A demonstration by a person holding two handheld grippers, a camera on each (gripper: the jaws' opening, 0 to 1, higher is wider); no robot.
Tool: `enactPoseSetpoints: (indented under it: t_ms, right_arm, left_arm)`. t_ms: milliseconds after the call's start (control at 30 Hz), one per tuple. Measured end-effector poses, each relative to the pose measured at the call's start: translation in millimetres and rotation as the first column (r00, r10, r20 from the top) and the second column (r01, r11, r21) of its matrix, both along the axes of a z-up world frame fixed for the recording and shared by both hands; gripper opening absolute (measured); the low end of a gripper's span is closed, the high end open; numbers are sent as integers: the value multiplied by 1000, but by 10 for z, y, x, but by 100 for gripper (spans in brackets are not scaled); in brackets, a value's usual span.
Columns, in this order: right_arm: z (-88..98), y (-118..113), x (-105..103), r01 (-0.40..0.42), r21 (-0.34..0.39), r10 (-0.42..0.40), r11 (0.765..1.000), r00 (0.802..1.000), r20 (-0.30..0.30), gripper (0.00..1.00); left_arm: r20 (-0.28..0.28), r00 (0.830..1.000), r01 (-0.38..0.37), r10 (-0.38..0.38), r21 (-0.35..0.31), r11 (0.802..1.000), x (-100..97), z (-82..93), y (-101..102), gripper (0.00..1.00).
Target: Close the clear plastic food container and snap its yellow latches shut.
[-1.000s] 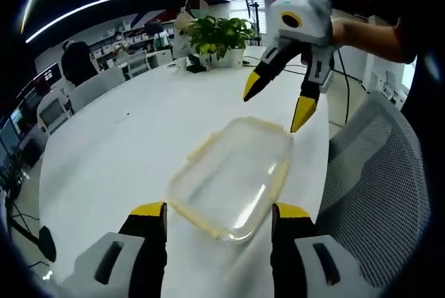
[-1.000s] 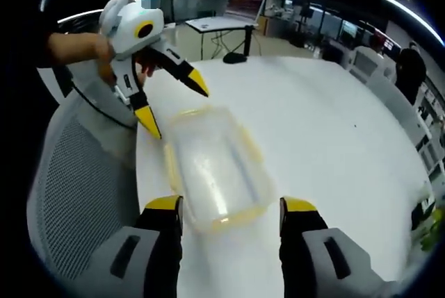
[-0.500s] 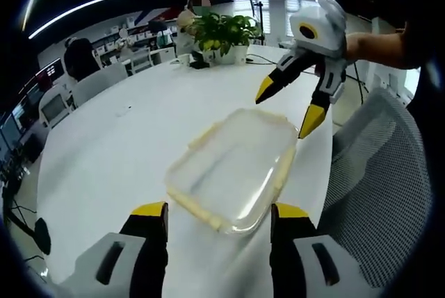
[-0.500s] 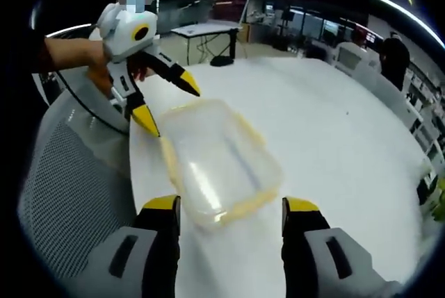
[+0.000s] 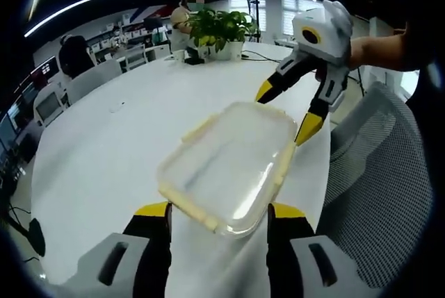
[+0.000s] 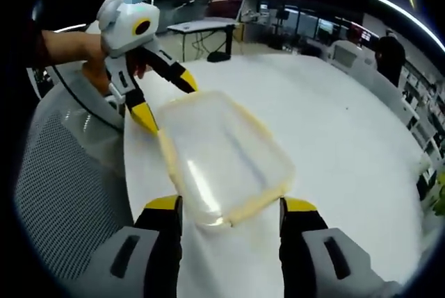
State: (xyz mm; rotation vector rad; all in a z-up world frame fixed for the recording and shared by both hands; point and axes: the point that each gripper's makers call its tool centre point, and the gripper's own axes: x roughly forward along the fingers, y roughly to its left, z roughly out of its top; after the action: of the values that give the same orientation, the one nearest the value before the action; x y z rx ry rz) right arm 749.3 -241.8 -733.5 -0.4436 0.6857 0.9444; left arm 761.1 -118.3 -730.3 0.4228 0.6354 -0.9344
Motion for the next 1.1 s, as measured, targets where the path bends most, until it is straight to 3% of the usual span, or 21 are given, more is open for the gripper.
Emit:
enactPoseSetpoints:
  t_ms: [400,1100]
  right_arm:
    - [17,6,193,3,-6,-3,1000,1000,2,53]
    - [19,-39,678,26,-17,-27,999,1000,-2,53]
  left_arm:
    - [4,1000,-3,3,15,1000,183,0,18,51]
    - [7,1000,-8,8,30,1000,668,10,-31,50]
